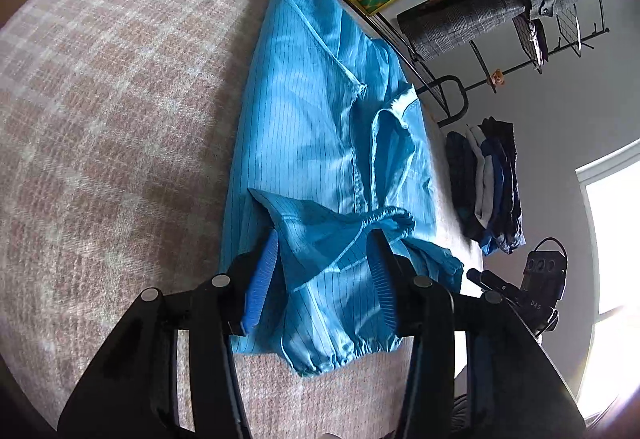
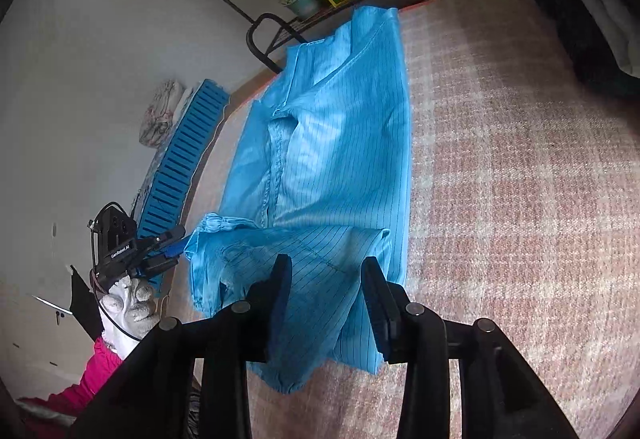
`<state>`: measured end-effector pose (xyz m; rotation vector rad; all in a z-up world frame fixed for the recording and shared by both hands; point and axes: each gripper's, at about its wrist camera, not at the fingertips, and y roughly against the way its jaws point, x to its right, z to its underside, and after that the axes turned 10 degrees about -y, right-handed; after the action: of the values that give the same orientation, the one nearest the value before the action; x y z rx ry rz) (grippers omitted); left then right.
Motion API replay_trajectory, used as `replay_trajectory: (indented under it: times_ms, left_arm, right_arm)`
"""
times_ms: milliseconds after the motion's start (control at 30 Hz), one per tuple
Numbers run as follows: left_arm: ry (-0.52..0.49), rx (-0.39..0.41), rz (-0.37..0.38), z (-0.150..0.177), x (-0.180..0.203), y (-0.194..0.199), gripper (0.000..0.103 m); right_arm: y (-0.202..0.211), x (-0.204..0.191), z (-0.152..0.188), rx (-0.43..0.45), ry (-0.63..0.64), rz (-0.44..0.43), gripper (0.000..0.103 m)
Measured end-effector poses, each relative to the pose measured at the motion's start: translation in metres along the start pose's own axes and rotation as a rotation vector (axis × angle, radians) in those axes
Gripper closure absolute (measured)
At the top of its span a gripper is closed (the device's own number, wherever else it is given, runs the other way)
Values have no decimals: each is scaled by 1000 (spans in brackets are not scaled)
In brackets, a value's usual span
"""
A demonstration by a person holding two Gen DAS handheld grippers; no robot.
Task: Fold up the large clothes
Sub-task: 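Open both tools and release the folded hem onto the coat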
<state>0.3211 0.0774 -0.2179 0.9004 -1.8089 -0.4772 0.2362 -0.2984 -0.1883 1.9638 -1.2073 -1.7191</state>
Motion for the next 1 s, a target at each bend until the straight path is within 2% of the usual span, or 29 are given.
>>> replay_trajectory:
  times_ms: [133,300,400,467,567,667,833,1000]
  left_arm:
    - [-80,-64,10,28,12,12,57]
    - [-160,-225,52,71,28,-2,57]
    - [-205,-288,13,87,33,-20,57]
    - [-202,-302,-18,90,30,-31,57]
    - [-213,-265,-49,80,33,-32,57]
    - [-239,-215,-57,66,41,-23,57]
    - [-298,-130,-73,39,55,-5,57]
    - [-316,-59,-96,3,61,-7,57]
  right_arm:
    - [12,-5,27,-57,60,5,64]
    - [-14,-18,62,-183,183,61,66]
    - [-38,-23,76,-244,233,89,69]
    - [-52,-26,80,-265,257,116,71]
    - [-63,-32,78,-260,296,160,74]
    - [-54,-39,66,-217,306,149,74]
    - [-42,-51,37,-148,339,151,74]
    - [-45,-65,8,-84,383,180,74]
